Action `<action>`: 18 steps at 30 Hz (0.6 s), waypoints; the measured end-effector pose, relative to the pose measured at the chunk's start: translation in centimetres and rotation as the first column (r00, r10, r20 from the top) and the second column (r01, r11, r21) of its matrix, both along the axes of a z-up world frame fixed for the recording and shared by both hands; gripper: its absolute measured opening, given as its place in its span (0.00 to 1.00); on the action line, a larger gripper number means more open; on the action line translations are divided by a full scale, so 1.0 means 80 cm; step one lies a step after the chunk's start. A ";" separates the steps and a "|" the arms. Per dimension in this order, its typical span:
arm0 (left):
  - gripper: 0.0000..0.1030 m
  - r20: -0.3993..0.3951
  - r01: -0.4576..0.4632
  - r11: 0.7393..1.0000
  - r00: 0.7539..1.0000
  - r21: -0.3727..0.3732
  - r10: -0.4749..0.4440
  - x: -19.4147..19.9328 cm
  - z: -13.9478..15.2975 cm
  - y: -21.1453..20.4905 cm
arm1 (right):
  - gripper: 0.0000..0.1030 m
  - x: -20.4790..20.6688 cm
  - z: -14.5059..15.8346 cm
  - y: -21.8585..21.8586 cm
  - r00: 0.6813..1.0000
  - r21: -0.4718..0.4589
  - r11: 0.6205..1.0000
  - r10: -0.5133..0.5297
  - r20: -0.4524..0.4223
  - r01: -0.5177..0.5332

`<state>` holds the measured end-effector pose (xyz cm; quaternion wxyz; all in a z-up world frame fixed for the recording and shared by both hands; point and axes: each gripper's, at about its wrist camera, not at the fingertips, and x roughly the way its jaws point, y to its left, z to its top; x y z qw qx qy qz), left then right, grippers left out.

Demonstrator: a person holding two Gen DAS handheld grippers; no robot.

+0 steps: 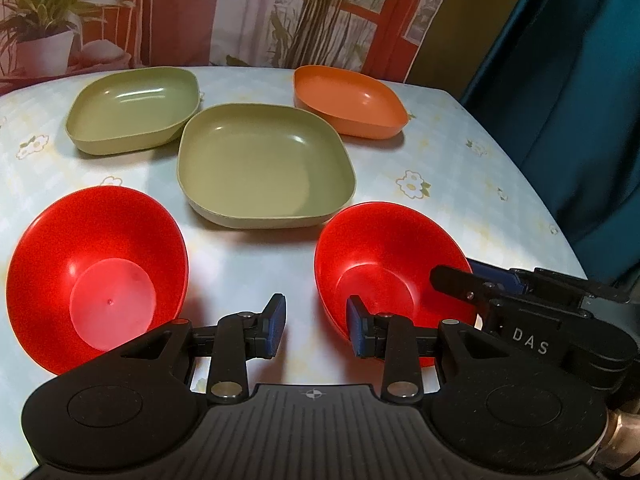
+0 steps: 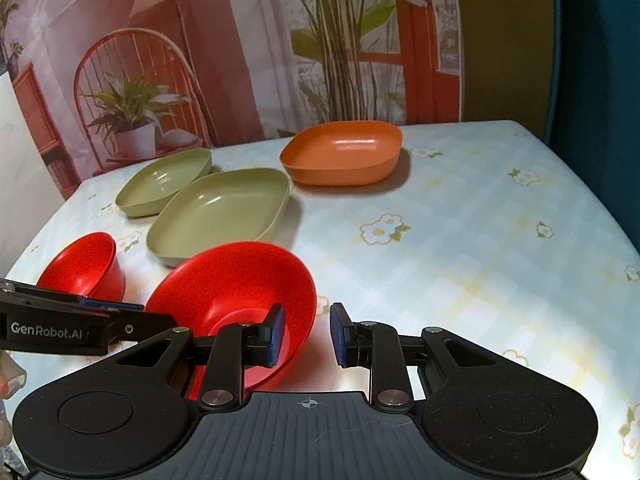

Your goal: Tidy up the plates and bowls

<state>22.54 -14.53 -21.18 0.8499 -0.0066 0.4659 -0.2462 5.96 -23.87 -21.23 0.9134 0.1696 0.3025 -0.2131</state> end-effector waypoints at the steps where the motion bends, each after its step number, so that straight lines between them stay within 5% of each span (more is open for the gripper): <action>1: 0.33 -0.001 -0.002 1.000 1.000 -0.005 0.002 -0.001 0.000 0.000 | 0.23 0.000 -0.001 0.001 1.000 0.002 1.000 0.001 -0.001 -0.001; 6: 0.15 -0.007 0.017 0.998 1.000 -0.053 -0.017 -0.002 0.000 0.003 | 0.16 0.001 -0.001 0.002 1.000 0.001 1.000 0.008 -0.009 -0.008; 18: 0.14 0.038 0.040 0.996 0.999 -0.080 -0.037 -0.013 0.017 0.012 | 0.10 0.002 0.014 0.007 1.000 -0.020 1.000 0.013 -0.008 -0.013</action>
